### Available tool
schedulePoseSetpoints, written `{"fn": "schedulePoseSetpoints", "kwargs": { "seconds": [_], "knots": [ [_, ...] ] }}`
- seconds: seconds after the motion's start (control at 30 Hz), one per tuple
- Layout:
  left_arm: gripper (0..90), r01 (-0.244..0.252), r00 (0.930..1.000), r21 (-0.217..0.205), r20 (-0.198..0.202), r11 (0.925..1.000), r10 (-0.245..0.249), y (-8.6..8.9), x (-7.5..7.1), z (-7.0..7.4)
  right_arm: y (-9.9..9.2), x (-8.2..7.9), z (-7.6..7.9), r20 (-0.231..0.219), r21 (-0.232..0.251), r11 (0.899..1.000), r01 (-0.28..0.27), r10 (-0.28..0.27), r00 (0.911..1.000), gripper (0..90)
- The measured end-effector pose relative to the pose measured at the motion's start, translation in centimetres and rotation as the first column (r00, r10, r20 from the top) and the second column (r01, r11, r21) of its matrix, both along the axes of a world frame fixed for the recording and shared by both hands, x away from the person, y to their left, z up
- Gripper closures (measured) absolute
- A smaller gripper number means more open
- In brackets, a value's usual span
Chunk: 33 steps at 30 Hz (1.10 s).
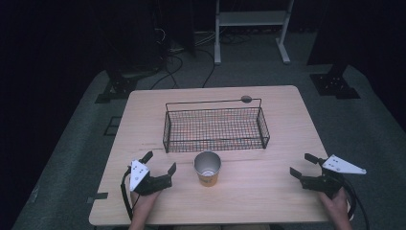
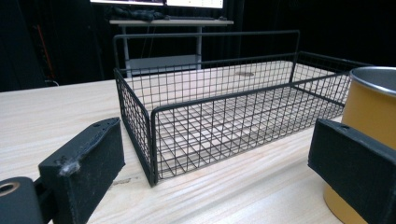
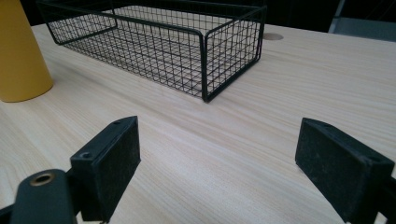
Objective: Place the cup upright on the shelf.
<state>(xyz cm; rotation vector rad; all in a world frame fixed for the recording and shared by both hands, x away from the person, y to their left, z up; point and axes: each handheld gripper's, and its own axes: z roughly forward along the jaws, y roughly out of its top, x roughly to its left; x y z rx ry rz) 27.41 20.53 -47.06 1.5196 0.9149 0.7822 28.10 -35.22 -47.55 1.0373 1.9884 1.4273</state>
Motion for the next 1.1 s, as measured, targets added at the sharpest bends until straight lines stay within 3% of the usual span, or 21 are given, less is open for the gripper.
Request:
{"fn": "schedulePoseSetpoints", "kwargs": {
  "seconds": [0.13, 0.5, 0.67, 0.87, 1.1],
  "knots": [
    [2.5, 0.005, 1.0, 0.005, 0.004, 1.0, -0.005, 0.0, -0.2, 0.1, 0.0, 0.0, 0.0, 0.002, 0.002, 1.0, -0.002, 0.002, 1.0, 13.0],
    [2.2, 0.107, 0.9941, 0.016, 0.018, 0.9941, -0.107, -0.7, -0.9, 0.3, 0.2, 0.1, 0.0, -0.008, -0.018, 1.0, 0.003, -0.004, 1.0, 13.0],
    [2.1, 0.131, 0.991, 0.026, 0.025, 0.991, -0.132, -1.2, -1.0, 0.4, 0.2, 0.1, 0.0, -0.008, -0.016, 1.0, 0.004, -0.004, 1.0, 13.0],
    [1.4, 0.155, 0.9874, 0.06, 0.022, 0.9861, -0.157, -2.0, -1.2, 0.5, 0.2, 0.1, 0.0, -0.007, -0.014, 1.0, 0.004, -0.004, 1.0, 13.0],
    [1.3, 0.22, 0.9747, 0.07, 0.025, 0.973, -0.222, -2.8, -1.5, 0.6, 0.1, 0.1, 0.0, -0.006, -0.013, 1.0, 0.004, -0.004, 1.0, 13.0]
  ]
}}
